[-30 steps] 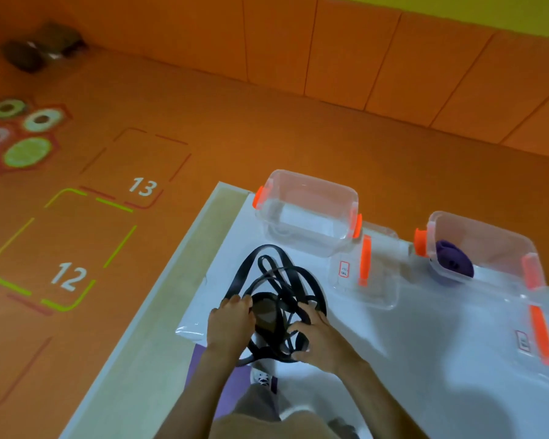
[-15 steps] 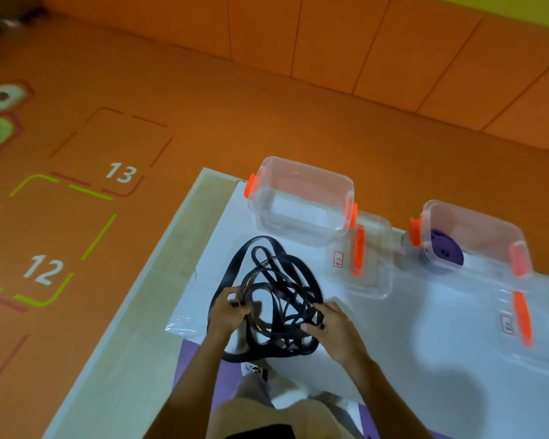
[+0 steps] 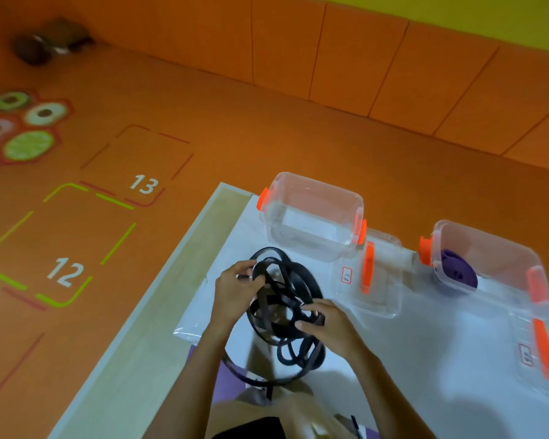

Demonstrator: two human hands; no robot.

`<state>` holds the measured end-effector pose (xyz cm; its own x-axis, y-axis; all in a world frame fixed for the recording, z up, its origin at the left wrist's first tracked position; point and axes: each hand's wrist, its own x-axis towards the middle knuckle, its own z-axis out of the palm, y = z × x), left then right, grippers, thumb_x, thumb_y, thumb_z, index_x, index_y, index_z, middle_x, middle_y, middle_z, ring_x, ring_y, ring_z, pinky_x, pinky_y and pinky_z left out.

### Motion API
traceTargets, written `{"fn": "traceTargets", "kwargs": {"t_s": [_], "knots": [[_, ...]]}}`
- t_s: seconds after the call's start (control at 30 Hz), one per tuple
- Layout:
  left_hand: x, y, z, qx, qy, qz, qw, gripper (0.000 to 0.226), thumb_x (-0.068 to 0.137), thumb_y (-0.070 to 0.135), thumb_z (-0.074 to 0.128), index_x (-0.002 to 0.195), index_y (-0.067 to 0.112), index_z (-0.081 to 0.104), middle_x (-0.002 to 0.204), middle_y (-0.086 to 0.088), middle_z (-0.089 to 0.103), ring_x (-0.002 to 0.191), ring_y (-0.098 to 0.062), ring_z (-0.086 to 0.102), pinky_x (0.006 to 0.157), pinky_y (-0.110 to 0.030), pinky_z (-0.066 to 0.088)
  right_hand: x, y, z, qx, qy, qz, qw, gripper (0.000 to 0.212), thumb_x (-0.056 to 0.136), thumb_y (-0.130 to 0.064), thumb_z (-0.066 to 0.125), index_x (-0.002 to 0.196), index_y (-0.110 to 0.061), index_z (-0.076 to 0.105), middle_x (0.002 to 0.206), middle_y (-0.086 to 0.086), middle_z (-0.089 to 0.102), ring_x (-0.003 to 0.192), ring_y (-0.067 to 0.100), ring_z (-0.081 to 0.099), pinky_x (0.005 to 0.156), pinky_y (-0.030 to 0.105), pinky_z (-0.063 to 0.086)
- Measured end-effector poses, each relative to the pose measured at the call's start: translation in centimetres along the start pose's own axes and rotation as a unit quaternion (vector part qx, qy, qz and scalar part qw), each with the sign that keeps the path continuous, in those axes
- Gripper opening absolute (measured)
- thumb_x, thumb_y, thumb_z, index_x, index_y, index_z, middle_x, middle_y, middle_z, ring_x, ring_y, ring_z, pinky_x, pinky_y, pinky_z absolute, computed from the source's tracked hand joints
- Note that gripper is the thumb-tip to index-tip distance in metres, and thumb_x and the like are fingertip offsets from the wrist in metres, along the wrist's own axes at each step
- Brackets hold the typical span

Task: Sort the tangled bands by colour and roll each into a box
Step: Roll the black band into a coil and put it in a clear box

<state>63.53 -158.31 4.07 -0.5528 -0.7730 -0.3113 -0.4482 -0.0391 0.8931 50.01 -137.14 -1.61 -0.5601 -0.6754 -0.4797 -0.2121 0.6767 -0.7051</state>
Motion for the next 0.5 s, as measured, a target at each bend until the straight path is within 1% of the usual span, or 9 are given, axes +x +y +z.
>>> {"fn": "traceTargets", "kwargs": {"t_s": [0.03, 0.1, 0.17, 0.2, 0.23, 0.3, 0.33, 0.4, 0.5], "knots": [[0.0, 0.7, -0.2, -0.011, 0.006, 0.020, 1.000, 0.030, 0.087, 0.019, 0.082, 0.116, 0.027, 0.077, 0.101, 0.005, 0.074, 0.086, -0.011, 0.074, 0.080, -0.022, 0.057, 0.3, -0.4, -0.4, 0.002, 0.016, 0.001, 1.000, 0.043, 0.087, -0.049, 0.082, 0.126, -0.033, 0.071, 0.138, -0.013, 0.049, 0.130, 0.007, 0.048, 0.108, 0.027, 0.037], [-0.1, 2.1, -0.5, -0.026, 0.015, 0.058, 0.998, 0.032, 0.087, 0.018, 0.082, 0.116, 0.030, 0.075, 0.097, 0.009, 0.073, 0.085, -0.005, 0.070, 0.073, -0.011, 0.053, 0.7, -1.6, -1.2, 0.017, 0.069, -0.020, 0.997, 0.035, 0.092, -0.042, 0.080, 0.123, -0.027, 0.073, 0.132, -0.009, 0.057, 0.128, 0.009, 0.054, 0.098, 0.018, 0.038], [-0.2, 3.4, -0.6, -0.042, 0.022, 0.085, 0.995, 0.033, 0.087, 0.016, 0.083, 0.116, 0.030, 0.074, 0.095, 0.010, 0.073, 0.086, -0.006, 0.068, 0.072, -0.012, 0.054, 0.9, -3.6, -1.9, 0.075, 0.130, -0.046, 0.988, 0.025, 0.096, -0.036, 0.076, 0.120, -0.031, 0.072, 0.123, -0.011, 0.068, 0.122, 0.009, 0.064, 0.089, 0.009, 0.042], [-0.3, 3.9, -0.5, -0.048, 0.018, 0.097, 0.994, 0.034, 0.087, 0.016, 0.084, 0.115, 0.030, 0.073, 0.094, 0.010, 0.073, 0.086, -0.009, 0.069, 0.072, -0.014, 0.055, 0.8, -4.7, -2.2, 0.116, 0.147, -0.058, 0.981, 0.026, 0.098, -0.035, 0.074, 0.123, -0.036, 0.068, 0.123, -0.013, 0.070, 0.121, 0.007, 0.066, 0.087, 0.006, 0.044], [-0.4, 4.4, -0.4, -0.052, 0.011, 0.110, 0.993, 0.034, 0.086, 0.017, 0.085, 0.115, 0.030, 0.073, 0.093, 0.011, 0.073, 0.085, -0.010, 0.069, 0.072, -0.016, 0.057, 0.7, -5.9, -2.6, 0.148, 0.154, -0.076, 0.974, 0.030, 0.099, -0.037, 0.072, 0.128, -0.041, 0.064, 0.126, -0.016, 0.069, 0.121, 0.002, 0.065, 0.087, 0.005, 0.046], [-0.7, 5.4, 0.1, -0.057, -0.007, 0.130, 0.990, 0.033, 0.087, 0.018, 0.085, 0.115, 0.031, 0.072, 0.094, 0.014, 0.073, 0.087, -0.012, 0.070, 0.074, -0.020, 0.059, 0.4, -8.0, -3.3, 0.160, 0.144, -0.143, 0.966, 0.043, 0.100, -0.043, 0.069, 0.142, -0.044, 0.056, 0.139, -0.022, 0.061, 0.129, -0.006, 0.056, 0.096, 0.004, 0.045], [-0.8, 5.9, 0.3, -0.058, -0.017, 0.140, 0.988, 0.034, 0.087, 0.018, 0.084, 0.115, 0.031, 0.072, 0.096, 0.015, 0.073, 0.090, -0.011, 0.070, 0.075, -0.020, 0.059, 0.3, -8.8, -3.5, 0.142, 0.136, -0.181, 0.964, 0.050, 0.098, -0.045, 0.070, 0.146, -0.043, 0.055, 0.144, -0.024, 0.055, 0.135, -0.008, 0.050, 0.101, 0.004, 0.041], [-0.8, 6.7, 0.5, -0.056, -0.032, 0.157, 0.985, 0.035, 0.087, 0.017, 0.083, 0.117, 0.032, 0.071, 0.099, 0.018, 0.074, 0.095, -0.009, 0.071, 0.078, -0.021, 0.059, 0.2, -9.8, -4.0, 0.083, 0.141, -0.240, 0.957, 0.057, 0.095, -0.042, 0.076, 0.147, -0.037, 0.056, 0.149, -0.021, 0.049, 0.142, -0.006, 0.042, 0.109, 0.005, 0.034], [-0.7, 7.4, 0.8, -0.054, -0.042, 0.183, 0.981, 0.039, 0.086, 0.018, 0.084, 0.118, 0.036, 0.070, 0.103, 0.020, 0.074, 0.101, -0.005, 0.070, 0.080, -0.016, 0.057, 0.2, -10.5, -4.8, 0.037, 0.193, -0.271, 0.942, 0.053, 0.090, -0.030, 0.082, 0.140, -0.024, 0.062, 0.139, -0.015, 0.060, 0.136, 0.003, 0.052, 0.112, 0.018, 0.041]]}}
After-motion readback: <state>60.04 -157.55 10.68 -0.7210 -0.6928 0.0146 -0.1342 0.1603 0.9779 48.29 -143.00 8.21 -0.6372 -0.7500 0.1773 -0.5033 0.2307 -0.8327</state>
